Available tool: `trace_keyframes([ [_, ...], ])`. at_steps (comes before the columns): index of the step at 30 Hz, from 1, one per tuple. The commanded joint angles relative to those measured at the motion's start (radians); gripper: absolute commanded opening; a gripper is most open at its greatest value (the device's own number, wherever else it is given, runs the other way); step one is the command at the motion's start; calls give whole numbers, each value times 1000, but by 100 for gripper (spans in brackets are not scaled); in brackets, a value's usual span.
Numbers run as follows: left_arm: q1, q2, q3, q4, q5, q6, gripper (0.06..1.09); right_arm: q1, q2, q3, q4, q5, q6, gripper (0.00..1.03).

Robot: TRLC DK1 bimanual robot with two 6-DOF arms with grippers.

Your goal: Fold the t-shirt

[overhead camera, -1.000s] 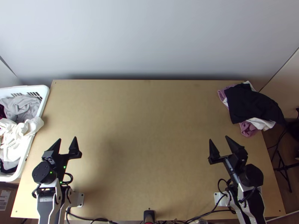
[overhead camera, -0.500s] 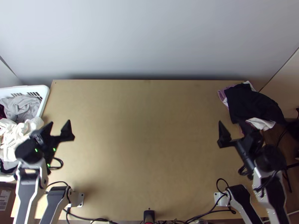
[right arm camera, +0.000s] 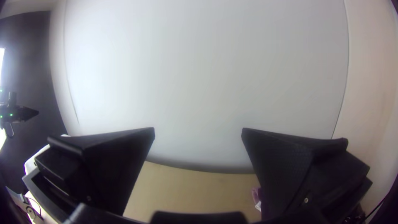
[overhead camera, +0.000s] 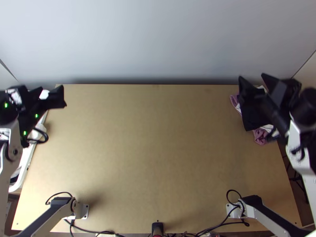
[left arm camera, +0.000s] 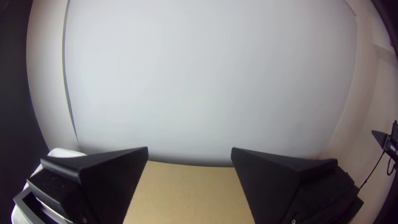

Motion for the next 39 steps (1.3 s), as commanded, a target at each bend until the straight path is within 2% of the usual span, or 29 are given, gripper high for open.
trace_keyframes([
  [1,-11,230,235,-15,-63,19,103,-11,253,275,-28,45,-18,98],
  [12,-14,571,353,-20,-112,28,103,-94,522,386,-32,59,-33,98],
  [20,-6,635,347,28,-140,29,103,-92,536,303,15,89,-25,98],
  [24,18,661,347,29,-187,40,103,-88,525,266,15,103,-25,98],
  [29,146,681,348,8,-187,43,103,-65,477,180,15,119,-33,98],
  [34,301,686,336,-107,-189,72,103,-49,444,101,29,151,-74,98],
  [39,423,658,241,-117,-187,174,103,-42,441,62,32,168,-70,98],
])
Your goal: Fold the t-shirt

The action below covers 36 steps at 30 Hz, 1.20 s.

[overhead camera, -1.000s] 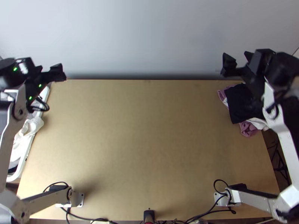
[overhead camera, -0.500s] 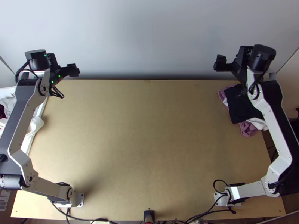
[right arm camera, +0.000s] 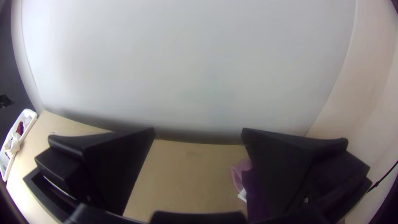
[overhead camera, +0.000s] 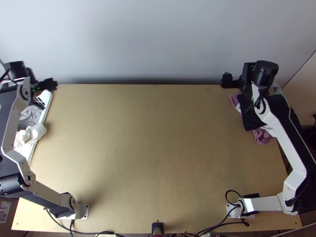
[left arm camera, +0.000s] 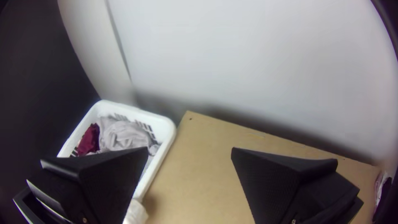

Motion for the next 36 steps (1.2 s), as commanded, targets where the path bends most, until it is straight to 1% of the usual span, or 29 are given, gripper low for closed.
trace_keyframes([
  [1,181,-18,-92,-43,-1,101,103,18,-22,-75,9,30,-9,98],
  [6,277,-49,-185,-29,-3,203,103,38,-28,-112,32,42,-9,98],
  [12,391,-29,-204,-17,-1,313,103,52,-34,-128,34,48,-13,98],
  [17,440,-12,-251,-8,-1,408,103,65,-42,-128,46,51,-26,98],
  [24,450,7,-342,13,-3,480,103,88,-43,-119,63,65,-47,98],
  [30,438,14,-411,46,-1,497,103,111,-49,-138,64,88,-44,98],
  [33,414,-3,-440,44,1,489,103,119,-52,-170,93,110,-47,98],
  [34,412,-3,-443,43,8,483,101,121,-54,-184,112,116,-49,98],
  [36,406,-3,-448,43,34,465,86,130,-63,-205,129,121,-53,98],
])
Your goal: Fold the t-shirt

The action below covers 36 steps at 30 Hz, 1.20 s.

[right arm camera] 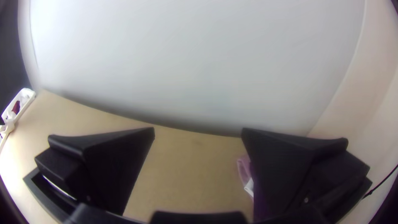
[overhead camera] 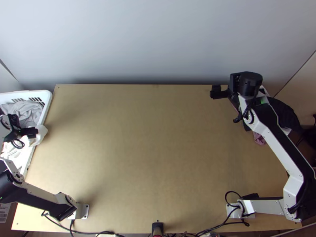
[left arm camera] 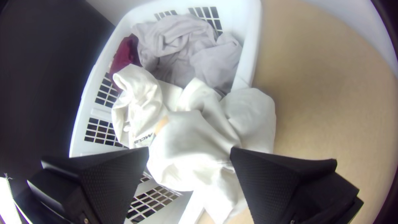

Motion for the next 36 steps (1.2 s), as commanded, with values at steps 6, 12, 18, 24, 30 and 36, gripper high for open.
trace_keyframes([
  [6,-21,35,-56,32,75,-38,44,43,-44,-76,57,40,-13,98],
  [12,-3,91,-48,72,122,-46,10,42,-68,-82,57,49,-35,98],
  [18,-1,-8,29,50,132,-132,10,37,-94,-122,68,66,-64,98],
  [24,-11,-95,286,-124,210,-308,10,60,-106,-158,83,65,-44,98],
  [30,-78,-153,490,-305,285,-411,10,96,-123,-200,83,65,-42,98],
  [36,-222,-242,550,-333,284,-516,10,129,-152,-278,85,65,-38,98],
])
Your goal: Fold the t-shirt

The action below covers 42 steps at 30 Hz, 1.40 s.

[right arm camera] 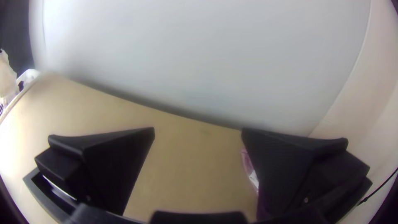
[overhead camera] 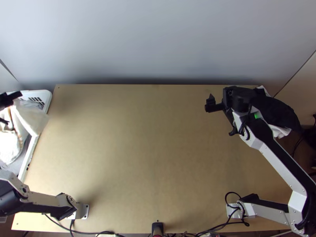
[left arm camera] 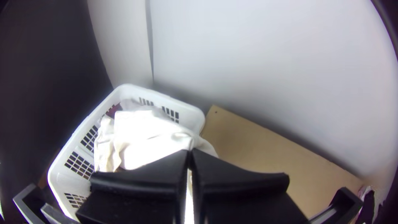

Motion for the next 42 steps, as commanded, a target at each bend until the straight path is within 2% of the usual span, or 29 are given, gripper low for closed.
trace_keyframes([
  [1,-149,-87,133,-59,19,-142,10,42,-33,-92,3,0,15,98],
  [13,-523,-93,189,-100,-93,-308,10,113,-116,-374,122,0,101,98],
  [19,-860,-54,181,-68,-299,-343,10,165,-127,-521,227,-2,110,98],
  [24,-1109,12,163,-13,-432,-363,10,183,-153,-567,231,-2,124,98],
  [29,-1273,99,164,27,-435,-370,10,165,-194,-584,231,0,102,98],
  [34,-1423,183,195,33,-449,-338,10,52,-255,-613,231,-3,47,98],
  [38,-1473,262,296,41,-454,-324,10,-19,-337,-673,231,-26,30,98],
  [42,-1517,360,379,39,-454,-335,10,-16,-413,-742,231,-31,6,98],
])
